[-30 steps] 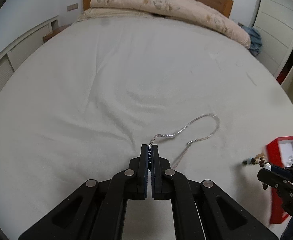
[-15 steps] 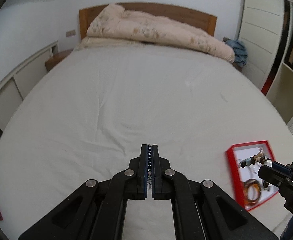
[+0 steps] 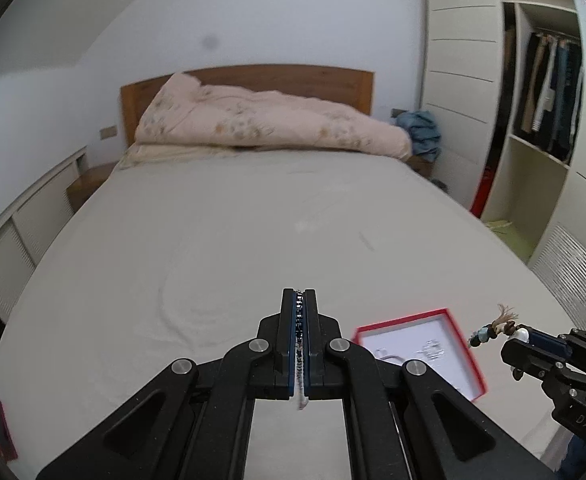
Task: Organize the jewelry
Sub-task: 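Carry the silver chain and beaded bracelet into the red box and release both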
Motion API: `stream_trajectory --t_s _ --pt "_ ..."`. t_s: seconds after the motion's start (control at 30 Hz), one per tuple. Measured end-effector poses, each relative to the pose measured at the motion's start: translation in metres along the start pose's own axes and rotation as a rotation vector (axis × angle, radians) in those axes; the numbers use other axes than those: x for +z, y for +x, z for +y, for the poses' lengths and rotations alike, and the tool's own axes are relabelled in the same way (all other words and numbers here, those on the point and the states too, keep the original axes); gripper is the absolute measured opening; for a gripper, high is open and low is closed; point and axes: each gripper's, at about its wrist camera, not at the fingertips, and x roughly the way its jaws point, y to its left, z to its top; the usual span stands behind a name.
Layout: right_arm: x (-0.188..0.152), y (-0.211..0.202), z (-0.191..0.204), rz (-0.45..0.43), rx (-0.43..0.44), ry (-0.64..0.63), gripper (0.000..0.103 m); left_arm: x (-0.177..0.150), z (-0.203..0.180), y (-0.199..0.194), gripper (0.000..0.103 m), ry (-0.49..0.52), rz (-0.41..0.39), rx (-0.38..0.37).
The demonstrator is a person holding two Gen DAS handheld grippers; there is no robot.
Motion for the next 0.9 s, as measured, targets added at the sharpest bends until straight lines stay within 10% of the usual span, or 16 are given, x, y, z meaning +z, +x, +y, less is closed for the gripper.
stream_trajectory --t_s 0.43,0.9 --pt "-0.009 -0.032 -0.088 -0.001 -0.094 0.078 0.017 0.022 -0.108 0.048 0.002 0.081 0.040 -0.143" --pt "-0.055 0.095 -0.173 0.194 -0.085 0.173 0.017 -0.031 -0.147 0.206 0.002 0.094 0.272 -0.137"
